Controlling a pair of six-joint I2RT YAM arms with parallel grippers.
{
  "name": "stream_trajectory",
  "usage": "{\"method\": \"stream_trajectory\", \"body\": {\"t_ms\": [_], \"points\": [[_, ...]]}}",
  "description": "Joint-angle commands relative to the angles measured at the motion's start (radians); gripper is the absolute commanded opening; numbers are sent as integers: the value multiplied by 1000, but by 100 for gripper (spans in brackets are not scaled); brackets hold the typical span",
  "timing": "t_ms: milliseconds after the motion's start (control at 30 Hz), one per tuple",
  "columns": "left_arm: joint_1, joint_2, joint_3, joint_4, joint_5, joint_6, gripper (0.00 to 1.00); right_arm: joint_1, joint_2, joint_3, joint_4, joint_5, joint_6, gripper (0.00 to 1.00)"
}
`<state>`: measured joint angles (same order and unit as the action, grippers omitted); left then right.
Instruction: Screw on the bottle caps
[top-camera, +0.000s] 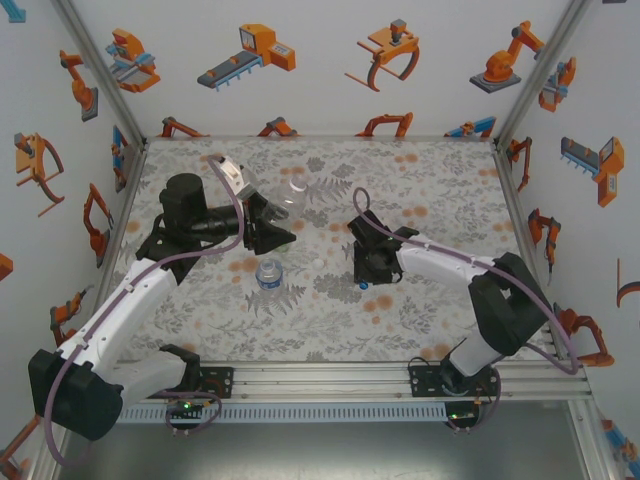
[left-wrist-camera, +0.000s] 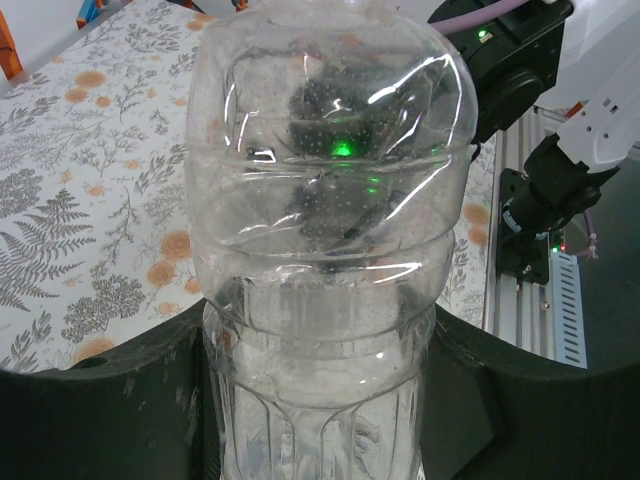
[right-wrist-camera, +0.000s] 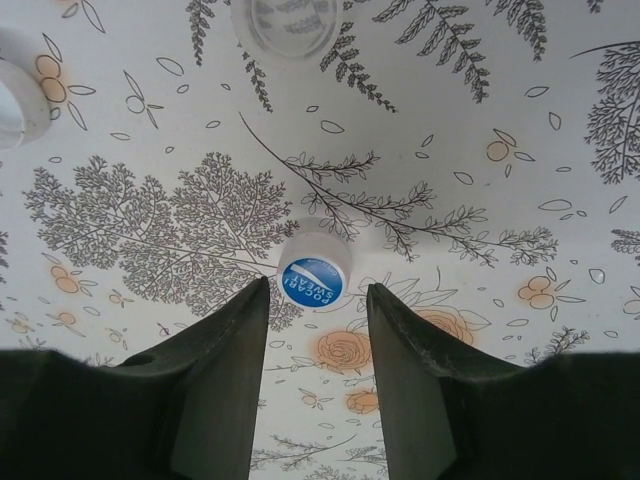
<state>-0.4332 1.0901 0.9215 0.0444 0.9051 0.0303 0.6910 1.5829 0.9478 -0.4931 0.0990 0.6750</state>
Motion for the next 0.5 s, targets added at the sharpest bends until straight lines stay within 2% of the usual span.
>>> {"method": "stream_trajectory", "body": {"t_ms": [0, 467], "points": [[-5, -4, 24, 7, 14, 8, 0, 13, 22, 35, -21, 24, -14, 43], [-7, 5, 33, -8, 18, 9, 0, 30, 79, 62, -33, 40, -31, 39]]}}
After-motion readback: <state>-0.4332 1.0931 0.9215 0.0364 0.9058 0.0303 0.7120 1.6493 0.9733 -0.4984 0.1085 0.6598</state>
